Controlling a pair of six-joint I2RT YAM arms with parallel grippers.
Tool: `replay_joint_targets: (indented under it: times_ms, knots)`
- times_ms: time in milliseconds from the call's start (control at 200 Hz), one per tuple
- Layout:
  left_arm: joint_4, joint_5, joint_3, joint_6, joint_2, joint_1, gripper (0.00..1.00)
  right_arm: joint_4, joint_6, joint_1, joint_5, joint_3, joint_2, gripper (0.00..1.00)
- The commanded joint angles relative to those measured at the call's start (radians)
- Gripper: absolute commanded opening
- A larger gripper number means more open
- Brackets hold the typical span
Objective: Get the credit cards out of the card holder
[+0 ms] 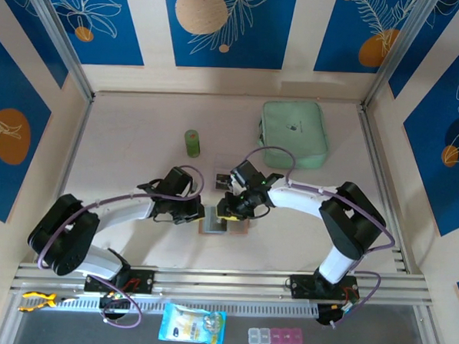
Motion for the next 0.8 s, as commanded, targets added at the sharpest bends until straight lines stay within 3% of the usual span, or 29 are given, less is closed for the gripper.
replay_joint_targets:
  times_ms: [0,365,795]
  knots:
    - [-0.021,0.015,0.035,0.008,-0.014,-0.007,0.01,-0.005,-0.003,-0.013,-0.01,-0.027,-0.026,0.33]
    - [0.064,0.053,0.065,-0.018,0.091,-0.062,0.0,0.028,0.001,-0.033,-0.035,-0.064,-0.011,0.3]
    - [0.039,0.026,0.036,0.003,0.138,-0.064,0.0,0.078,0.009,-0.043,-0.062,-0.081,0.03,0.27]
